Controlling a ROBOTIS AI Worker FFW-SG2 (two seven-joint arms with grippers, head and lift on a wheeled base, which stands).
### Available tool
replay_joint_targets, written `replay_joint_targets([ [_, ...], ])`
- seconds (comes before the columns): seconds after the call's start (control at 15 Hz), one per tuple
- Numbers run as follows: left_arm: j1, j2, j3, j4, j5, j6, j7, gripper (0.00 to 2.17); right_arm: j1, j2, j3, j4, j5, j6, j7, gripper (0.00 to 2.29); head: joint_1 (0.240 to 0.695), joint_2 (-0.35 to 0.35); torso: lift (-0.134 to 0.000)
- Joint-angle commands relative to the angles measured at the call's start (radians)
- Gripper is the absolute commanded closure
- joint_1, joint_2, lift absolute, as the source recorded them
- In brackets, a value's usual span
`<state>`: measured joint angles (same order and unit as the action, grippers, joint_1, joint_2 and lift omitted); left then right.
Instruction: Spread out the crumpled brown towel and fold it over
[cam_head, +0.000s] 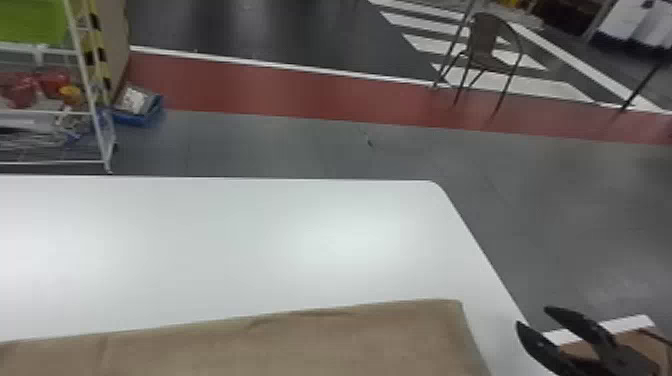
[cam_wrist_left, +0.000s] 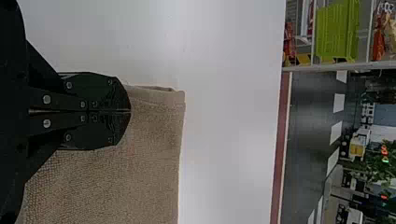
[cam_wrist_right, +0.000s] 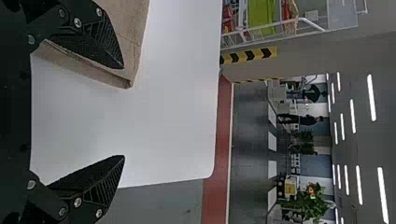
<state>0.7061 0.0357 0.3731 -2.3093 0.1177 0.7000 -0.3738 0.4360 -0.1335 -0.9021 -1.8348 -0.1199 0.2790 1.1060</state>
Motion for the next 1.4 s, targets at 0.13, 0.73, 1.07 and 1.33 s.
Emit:
replay_joint_targets([
  [0.13,0.053,-0.014,0.024,-0.107,0.08,-0.029,-0.017,0.0,-0.014,0.003,0.0,-0.021,-0.004,0.036,0.002,0.17,0.695,-0.321,-0.123],
  [0.73,0.024,-0.02,0.023,-0.14,0.051,-0.023,0.01,0.03,-0.037,0.028,0.026,-0.044,0.009,0.098,0.009,0.17,0.695,-0.314,-0.123],
  [1.07,0.018,-0.022,0.032,-0.144,0.048,-0.01,0.015,0.04,-0.072,0.067,0.037,-0.119,0.019,0.288,0.011,0.17,0.695,-0.245,-0.123],
  [1.33,0.006,-0.022,0.032,-0.133,0.048,0.014,0.013,0.04,-0.099,0.134,-0.011,-0.119,0.0,0.352,0.049,0.17,0.695,-0.23,-0.123],
])
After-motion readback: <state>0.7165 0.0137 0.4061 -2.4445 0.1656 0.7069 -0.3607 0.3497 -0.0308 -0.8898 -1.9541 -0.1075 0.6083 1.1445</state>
